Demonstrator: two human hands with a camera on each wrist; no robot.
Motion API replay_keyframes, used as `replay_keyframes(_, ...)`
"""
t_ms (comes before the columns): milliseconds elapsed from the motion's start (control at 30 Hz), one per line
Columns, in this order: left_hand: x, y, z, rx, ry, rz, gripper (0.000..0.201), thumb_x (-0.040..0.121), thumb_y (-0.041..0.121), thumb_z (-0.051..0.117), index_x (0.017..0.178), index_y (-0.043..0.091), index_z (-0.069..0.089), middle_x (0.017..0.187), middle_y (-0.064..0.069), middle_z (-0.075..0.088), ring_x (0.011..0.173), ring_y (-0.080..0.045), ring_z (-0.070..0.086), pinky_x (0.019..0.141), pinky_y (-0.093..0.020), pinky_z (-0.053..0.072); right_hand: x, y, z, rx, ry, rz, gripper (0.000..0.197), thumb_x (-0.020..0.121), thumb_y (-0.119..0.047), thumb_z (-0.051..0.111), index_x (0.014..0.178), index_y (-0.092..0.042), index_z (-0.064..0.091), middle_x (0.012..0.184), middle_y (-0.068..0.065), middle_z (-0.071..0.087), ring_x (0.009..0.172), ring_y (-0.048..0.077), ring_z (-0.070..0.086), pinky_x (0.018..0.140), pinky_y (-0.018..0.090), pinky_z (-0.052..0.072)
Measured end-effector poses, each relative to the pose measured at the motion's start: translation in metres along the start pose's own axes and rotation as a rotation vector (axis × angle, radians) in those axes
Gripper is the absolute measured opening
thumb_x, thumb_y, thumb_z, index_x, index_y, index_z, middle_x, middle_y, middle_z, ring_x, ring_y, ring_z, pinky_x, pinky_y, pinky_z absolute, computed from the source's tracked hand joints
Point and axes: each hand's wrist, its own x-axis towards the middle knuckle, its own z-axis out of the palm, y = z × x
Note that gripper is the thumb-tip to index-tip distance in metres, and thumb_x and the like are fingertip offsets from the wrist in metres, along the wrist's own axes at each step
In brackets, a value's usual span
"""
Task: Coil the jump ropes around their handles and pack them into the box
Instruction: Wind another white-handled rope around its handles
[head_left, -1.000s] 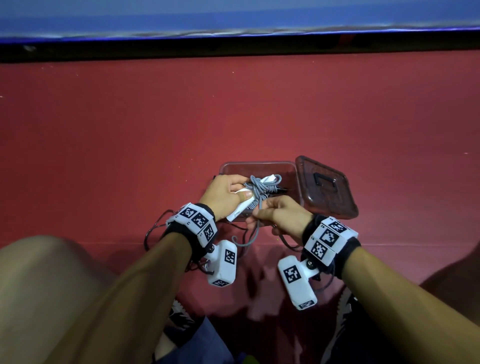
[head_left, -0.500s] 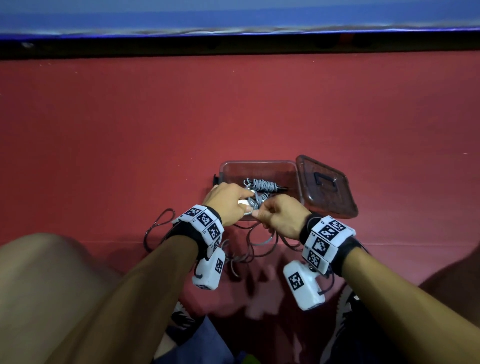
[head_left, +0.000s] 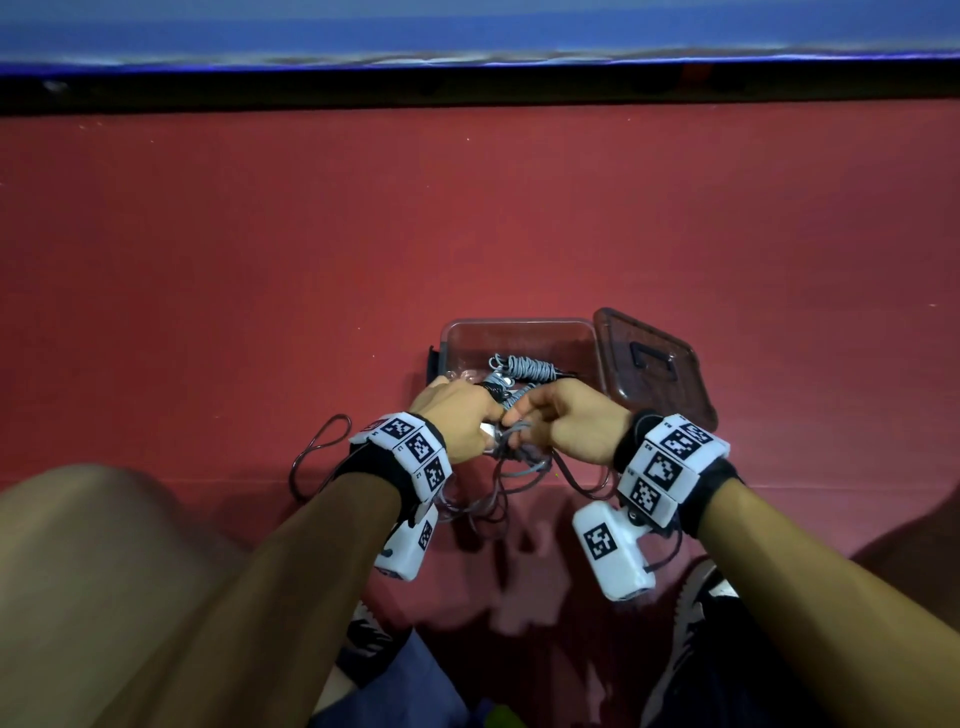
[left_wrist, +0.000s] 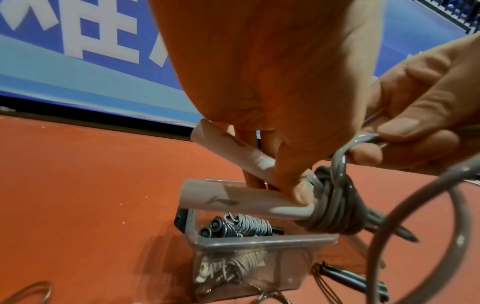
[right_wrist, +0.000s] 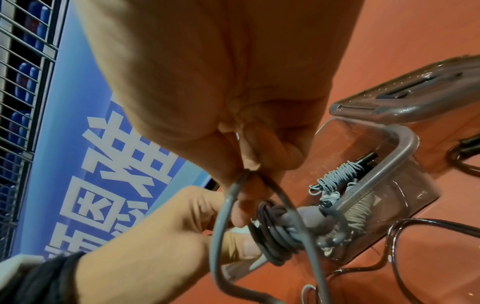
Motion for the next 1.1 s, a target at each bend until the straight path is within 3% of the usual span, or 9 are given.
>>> replay_keyframes(133, -0.002, -0.002, -0.004, -0.001, -0.027, 0.015, 0.029, 0.092, 0.034, 0.070, 0.121, 0.041, 0.070, 0.099, 0.002, 0.065, 0.115, -0.032, 0.052, 0.103, -0.037, 0.041, -0.001, -0.001, -0.006, 0.029, -0.049, 0.005, 0.035, 0.085, 0.024, 0.048, 0.105, -0.002, 0.062, 0.092, 0.019, 0.071, 0.089, 0.028, 0.063, 0.088, 0.046, 0.049)
replay_keyframes(267, -0.003, 0.001, -0.006, 0.000, -0.019, 0.066, 0.038, 0.093, 0.031, 0.070, 0.130, 0.039, 0.066, 0.115, 0.003, 0.072, 0.119, -0.028, 0.055, 0.109, -0.035, 0.033, 0.002, 0.004, -0.007, -0.134, 0.045, -0.007, 0.037, 0.085, 0.018, 0.049, 0.097, -0.015, 0.063, 0.081, 0.006, 0.075, 0.080, 0.025, 0.067, 0.079, 0.044, 0.054)
replay_keyframes(333, -0.002, 0.002, -0.006, 0.023, -0.051, 0.090, 0.029, 0.092, 0.029, 0.071, 0.120, 0.036, 0.072, 0.095, 0.007, 0.071, 0.114, -0.028, 0.058, 0.112, -0.037, 0.031, 0.001, 0.004, -0.005, -0.215, 0.097, -0.024, 0.031, 0.088, 0.008, 0.055, 0.092, -0.022, 0.063, 0.078, 0.003, 0.075, 0.079, 0.022, 0.070, 0.080, 0.045, 0.056)
replay_keyframes(400, -0.003, 0.004, -0.004, 0.048, -0.091, 0.104, 0.011, 0.092, 0.028, 0.072, 0.102, 0.032, 0.073, 0.073, 0.013, 0.056, 0.103, -0.027, 0.057, 0.110, -0.037, 0.031, 0.000, 0.003, -0.005, -0.303, 0.137, -0.044, 0.021, 0.090, 0.000, 0.060, 0.091, -0.021, 0.062, 0.079, 0.001, 0.075, 0.078, 0.013, 0.071, 0.077, 0.034, 0.056)
replay_keyframes(500, -0.005, 0.004, -0.004, 0.007, -0.115, 0.129, 0.004, 0.089, 0.027, 0.074, 0.090, 0.031, 0.072, 0.065, 0.012, 0.055, 0.086, -0.021, 0.055, 0.103, -0.036, 0.039, -0.003, -0.002, -0.009, -0.410, 0.202, -0.091, 0.014, 0.089, -0.008, 0.067, 0.086, -0.021, 0.065, 0.075, -0.006, 0.074, 0.063, -0.007, 0.065, 0.062, 0.009, 0.047)
replay_keyframes(733, -0.004, -0.009, -0.017, -0.093, -0.075, 0.158, 0.037, 0.087, 0.026, 0.075, 0.119, 0.045, 0.072, 0.105, 0.014, 0.076, 0.100, -0.010, 0.061, 0.104, -0.031, 0.035, 0.003, 0.010, -0.015, -0.265, 0.258, -0.077, 0.024, 0.088, -0.003, 0.059, 0.073, -0.020, 0.067, 0.061, -0.005, 0.069, 0.053, 0.010, 0.062, 0.057, 0.028, 0.053)
replay_keyframes(800, -0.004, -0.008, -0.016, -0.072, -0.070, 0.157, 0.037, 0.088, 0.026, 0.074, 0.120, 0.046, 0.071, 0.103, 0.012, 0.076, 0.103, -0.014, 0.061, 0.107, -0.033, 0.031, 0.003, 0.009, -0.015, -0.226, 0.228, -0.074, 0.024, 0.089, -0.001, 0.058, 0.076, -0.018, 0.067, 0.061, -0.004, 0.067, 0.051, 0.008, 0.058, 0.053, 0.027, 0.050)
replay_keyframes(933, -0.003, -0.007, -0.015, -0.065, -0.060, 0.133, 0.041, 0.091, 0.025, 0.072, 0.127, 0.044, 0.067, 0.113, 0.010, 0.074, 0.111, -0.016, 0.058, 0.108, -0.031, 0.026, 0.003, 0.010, -0.020, -0.386, 0.226, -0.082, 0.015, 0.087, -0.016, 0.070, 0.076, -0.025, 0.070, 0.068, -0.012, 0.071, 0.061, -0.004, 0.062, 0.065, 0.016, 0.046)
replay_keyframes(1100, 0.000, -0.012, -0.015, -0.064, -0.070, 0.113, 0.042, 0.091, 0.027, 0.073, 0.129, 0.043, 0.066, 0.122, 0.013, 0.071, 0.118, -0.014, 0.057, 0.113, -0.036, 0.026, 0.004, 0.012, -0.023, -0.397, 0.236, -0.090, 0.010, 0.086, -0.022, 0.074, 0.079, -0.029, 0.071, 0.078, -0.011, 0.073, 0.078, 0.005, 0.068, 0.073, 0.017, 0.048)
